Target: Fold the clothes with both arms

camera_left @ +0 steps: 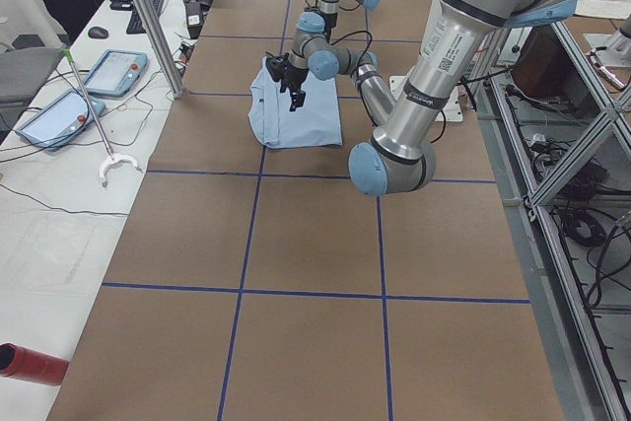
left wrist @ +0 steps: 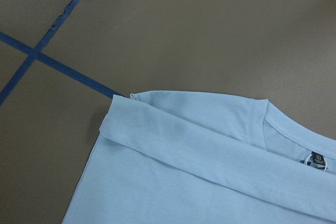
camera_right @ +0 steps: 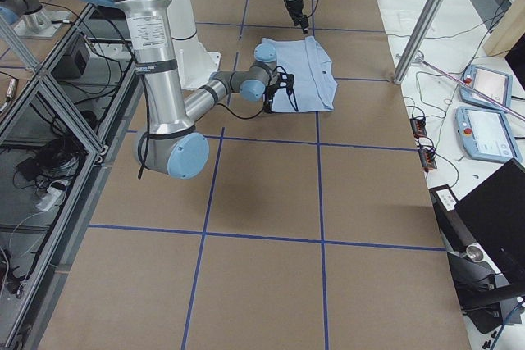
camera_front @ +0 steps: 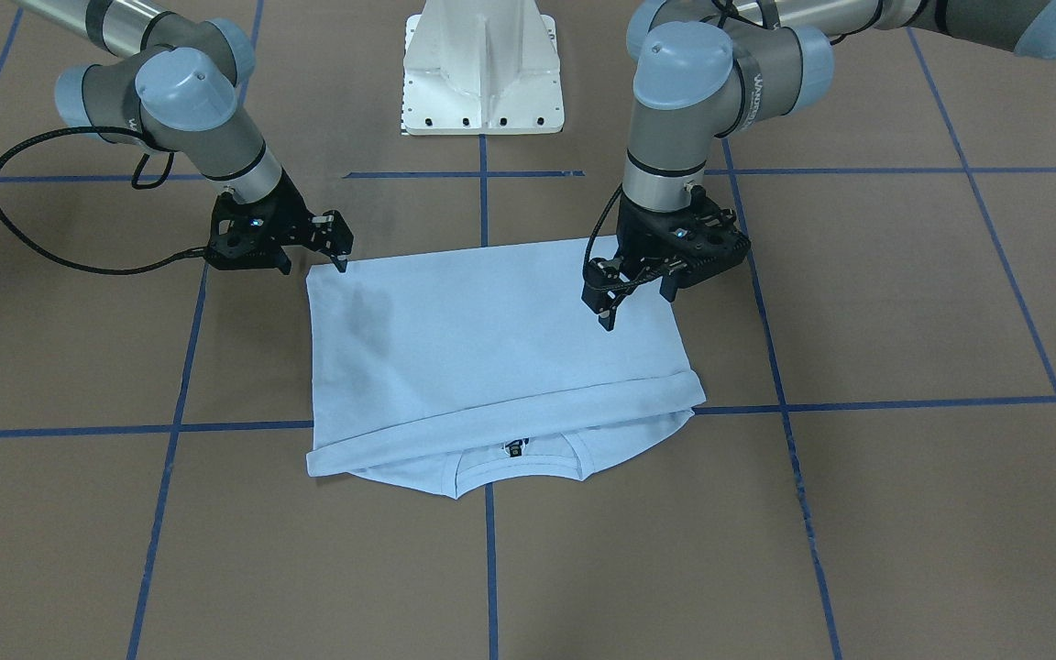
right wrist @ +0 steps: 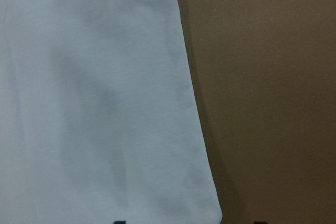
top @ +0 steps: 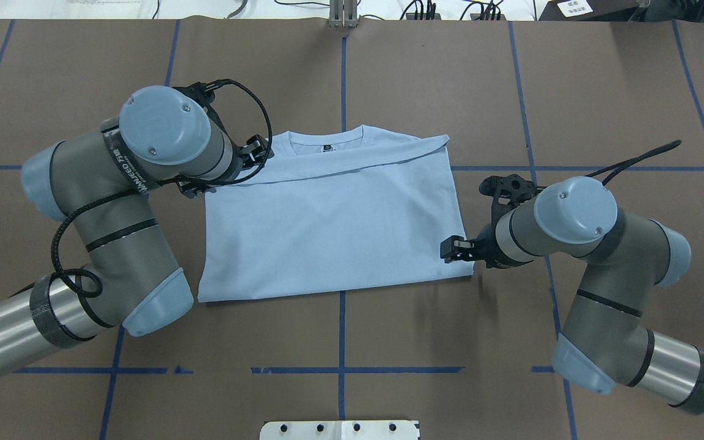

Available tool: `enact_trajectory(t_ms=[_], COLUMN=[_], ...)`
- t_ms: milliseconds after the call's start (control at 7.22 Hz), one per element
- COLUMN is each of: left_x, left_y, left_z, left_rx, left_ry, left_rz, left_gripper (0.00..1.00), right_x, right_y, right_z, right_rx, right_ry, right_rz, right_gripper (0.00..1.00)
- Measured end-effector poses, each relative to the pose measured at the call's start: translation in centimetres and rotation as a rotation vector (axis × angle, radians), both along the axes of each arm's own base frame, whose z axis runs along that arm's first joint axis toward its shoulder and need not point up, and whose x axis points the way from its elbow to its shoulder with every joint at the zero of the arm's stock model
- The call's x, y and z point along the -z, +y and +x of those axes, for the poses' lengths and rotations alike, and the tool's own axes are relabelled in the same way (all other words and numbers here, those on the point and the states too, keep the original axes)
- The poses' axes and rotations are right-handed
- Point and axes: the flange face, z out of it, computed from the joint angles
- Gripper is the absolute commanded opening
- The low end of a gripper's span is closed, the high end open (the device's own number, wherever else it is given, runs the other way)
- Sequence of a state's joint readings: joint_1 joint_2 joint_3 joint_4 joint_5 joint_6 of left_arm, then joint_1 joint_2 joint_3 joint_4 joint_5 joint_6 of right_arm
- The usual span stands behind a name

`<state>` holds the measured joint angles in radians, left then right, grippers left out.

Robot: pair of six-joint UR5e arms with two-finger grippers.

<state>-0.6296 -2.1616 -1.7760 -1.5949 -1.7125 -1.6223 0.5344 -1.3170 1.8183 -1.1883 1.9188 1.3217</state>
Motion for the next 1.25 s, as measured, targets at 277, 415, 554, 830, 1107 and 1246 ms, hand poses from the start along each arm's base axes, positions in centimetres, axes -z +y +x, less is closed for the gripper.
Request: enact_trajectory(t_ms=[277,415,554,830,1107,1246], left_x=[0.01,0.00,0.01,0.01,0.00,0.08], left_y=[0.03,0.03,0.03,0.03,0.07,0.13], left_z=[0.02,0.02,0.02,0.02,0.08,0.15], left_rx=[-0.001,-0.001,-0.001,-0.001,-0.002,-0.004], left_ry=[0.000,0.000,0.000,0.000,0.000,0.000], left_rz=[0.001,0.001,0.001,0.001,0.001,0.002], left_gripper=[0.99,0.99,0.99,0.99,0.99,0.99], right_x=[-0.28,-0.46,-0.57,-0.65,-0.82,-0.91], right_y=[-0.13,-0.18,-0.20,-0.19,-0.26,-0.29], right_z=[-0.79,-0.92,-0.98,-1.01,-0.91,-0.85], right_rx=[0.006,0.008,0.009,0.012,0.008,0.006], right_ry=[0.009,0.012,0.014,0.015,0.018,0.020], right_rz=[0.001,-0.001,-0.003,-0.007,-0.008,-0.009], right_gripper=[0.78,0.72,0.60,0.31,0.00,0.00])
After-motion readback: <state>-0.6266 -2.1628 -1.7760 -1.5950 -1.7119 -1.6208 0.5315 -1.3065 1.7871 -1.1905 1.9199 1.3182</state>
